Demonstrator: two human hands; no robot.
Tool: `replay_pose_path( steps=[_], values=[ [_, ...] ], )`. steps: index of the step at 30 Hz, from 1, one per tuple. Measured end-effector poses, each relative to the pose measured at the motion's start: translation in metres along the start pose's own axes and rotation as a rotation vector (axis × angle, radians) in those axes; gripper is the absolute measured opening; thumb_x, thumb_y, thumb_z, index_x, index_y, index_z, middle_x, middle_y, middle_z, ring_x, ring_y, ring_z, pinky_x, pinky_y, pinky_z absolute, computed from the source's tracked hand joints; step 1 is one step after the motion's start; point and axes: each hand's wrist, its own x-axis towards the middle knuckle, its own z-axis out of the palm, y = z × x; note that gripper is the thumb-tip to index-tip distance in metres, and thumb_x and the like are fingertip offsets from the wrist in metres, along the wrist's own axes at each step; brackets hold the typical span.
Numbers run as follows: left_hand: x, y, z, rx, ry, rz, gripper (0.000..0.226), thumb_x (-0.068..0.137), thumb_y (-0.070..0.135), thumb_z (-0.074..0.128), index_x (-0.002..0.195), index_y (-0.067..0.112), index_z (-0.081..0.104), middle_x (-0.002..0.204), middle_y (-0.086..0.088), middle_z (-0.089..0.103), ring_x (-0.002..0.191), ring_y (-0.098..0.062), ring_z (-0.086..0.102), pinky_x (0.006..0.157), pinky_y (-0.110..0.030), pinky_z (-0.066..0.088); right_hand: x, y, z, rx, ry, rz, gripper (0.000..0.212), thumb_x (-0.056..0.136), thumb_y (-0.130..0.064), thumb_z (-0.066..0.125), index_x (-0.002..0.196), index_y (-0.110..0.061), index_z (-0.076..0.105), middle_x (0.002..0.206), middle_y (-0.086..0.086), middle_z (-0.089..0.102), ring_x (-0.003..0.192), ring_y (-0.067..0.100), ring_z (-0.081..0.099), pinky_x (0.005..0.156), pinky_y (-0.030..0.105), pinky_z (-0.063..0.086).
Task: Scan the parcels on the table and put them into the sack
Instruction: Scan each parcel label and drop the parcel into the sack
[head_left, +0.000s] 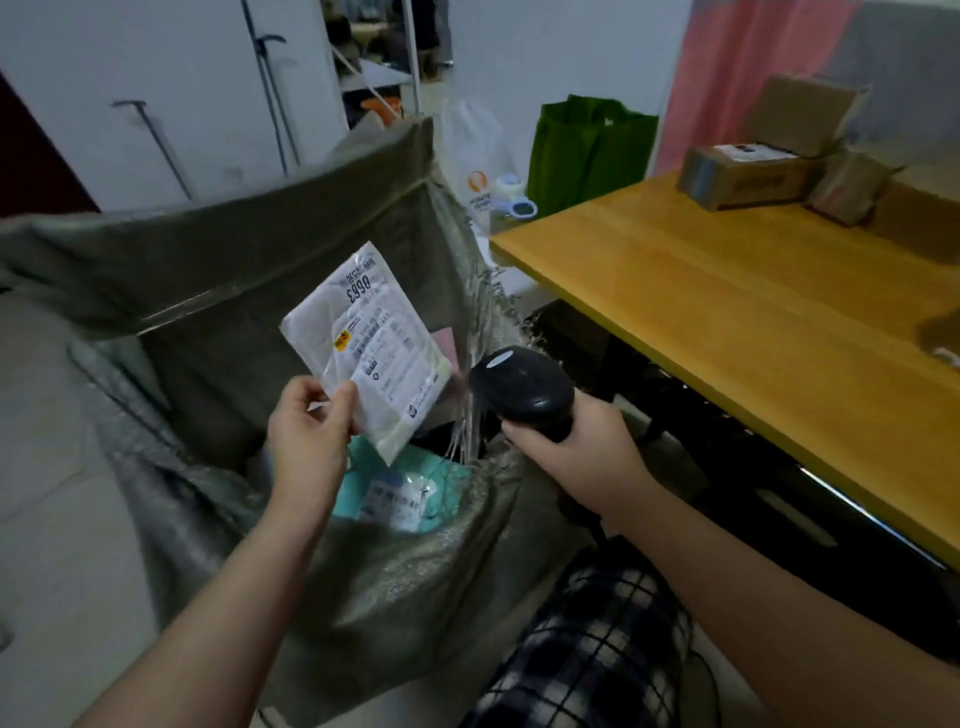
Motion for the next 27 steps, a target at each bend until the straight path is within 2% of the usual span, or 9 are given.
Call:
replay_pose_path(
  steps=[3,5,8,11,13,15,17,21,27],
  values=[
    [0.018,-0.009,-0.011,0.023,0.038,0.018,0.013,0.092,0.017,0.062,0.082,0.016,0.053,0.071,-0.002,0.056,0.06,-0.008,0.053,0.061,-0.027,0.046,0.011,0.003,0.023,-0.071,0.003,0.015,0.033,0.075,-0.043,0.075,0.089,-0.014,0.069,0.078,0.003,0.07,0.077,0.011,0.066,0.069,0.039,0.056],
    [0.031,-0.011,-0.013,0.115,0.059,0.094,0.014,0.091,0.016,0.062,0.082,0.016,0.052,0.072,0.002,0.053,0.063,0.0,0.05,0.062,-0.017,0.042,0.014,0.008,0.034,-0.115,0.013,0.027,0.03,0.074,-0.044,0.076,0.081,-0.017,0.067,0.069,-0.001,0.068,0.067,0.003,0.063,0.061,0.029,0.052],
    [0.053,-0.01,-0.006,0.285,0.03,0.212,0.01,0.09,0.014,0.06,0.082,0.014,0.054,0.084,-0.004,0.055,0.075,-0.01,0.05,0.068,-0.027,0.04,0.017,0.013,0.042,-0.135,-0.005,0.03,0.025,0.074,-0.042,0.078,0.075,-0.02,0.065,0.059,-0.01,0.061,0.062,-0.007,0.059,0.046,0.008,0.038],
    [0.074,-0.008,0.019,0.401,-0.055,0.374,0.007,0.086,0.01,0.06,0.081,0.011,0.055,0.086,-0.004,0.051,0.078,-0.014,0.047,0.068,-0.03,0.037,0.023,0.018,0.042,-0.13,-0.019,0.067,0.03,0.072,-0.048,0.074,0.078,-0.02,0.067,0.061,-0.008,0.063,0.059,-0.001,0.059,0.05,0.018,0.041],
    [0.086,-0.016,0.043,0.558,-0.17,0.432,0.004,0.086,0.008,0.058,0.086,0.004,0.059,0.09,-0.013,0.052,0.085,-0.027,0.052,0.072,-0.036,0.04,0.027,0.021,0.039,-0.106,-0.001,0.094,0.032,0.072,-0.047,0.074,0.08,-0.017,0.068,0.066,-0.002,0.067,0.061,0.004,0.062,0.055,0.028,0.049],
    [0.09,-0.03,0.064,0.79,-0.349,0.337,0.015,0.091,0.013,0.054,0.099,0.002,0.061,0.104,-0.02,0.053,0.098,-0.037,0.053,0.079,-0.042,0.043,0.031,0.025,0.034,-0.073,0.049,0.112,0.029,0.074,-0.041,0.076,0.082,-0.015,0.068,0.07,0.002,0.069,0.065,0.007,0.063,0.062,0.036,0.053],
    [0.086,-0.04,0.079,0.92,-0.476,0.215,0.027,0.093,0.022,0.055,0.114,0.005,0.06,0.116,-0.019,0.051,0.107,-0.038,0.05,0.086,-0.041,0.042,0.032,0.029,0.027,-0.03,0.102,0.14,0.023,0.073,-0.041,0.076,0.082,-0.021,0.068,0.073,-0.004,0.069,0.071,0.002,0.063,0.063,0.031,0.054],
    [0.065,-0.032,0.098,0.848,-0.478,0.29,0.035,0.09,0.031,0.06,0.117,0.008,0.059,0.116,-0.016,0.053,0.108,-0.036,0.049,0.088,-0.042,0.042,0.026,0.033,0.0,0.014,0.201,0.118,0.018,0.073,-0.037,0.078,0.077,-0.039,0.06,0.071,-0.017,0.064,0.071,-0.013,0.059,0.057,0.004,0.042],
    [0.005,0.027,0.136,0.575,-0.573,0.503,0.03,0.092,0.031,0.057,0.117,0.015,0.06,0.113,-0.006,0.055,0.108,-0.025,0.049,0.088,-0.036,0.041,0.0,0.034,-0.058,0.074,0.356,0.116,0.017,0.08,-0.032,0.074,0.072,-0.028,0.059,0.052,-0.016,0.058,0.052,-0.004,0.056,0.045,0.008,0.036]
  ],
)
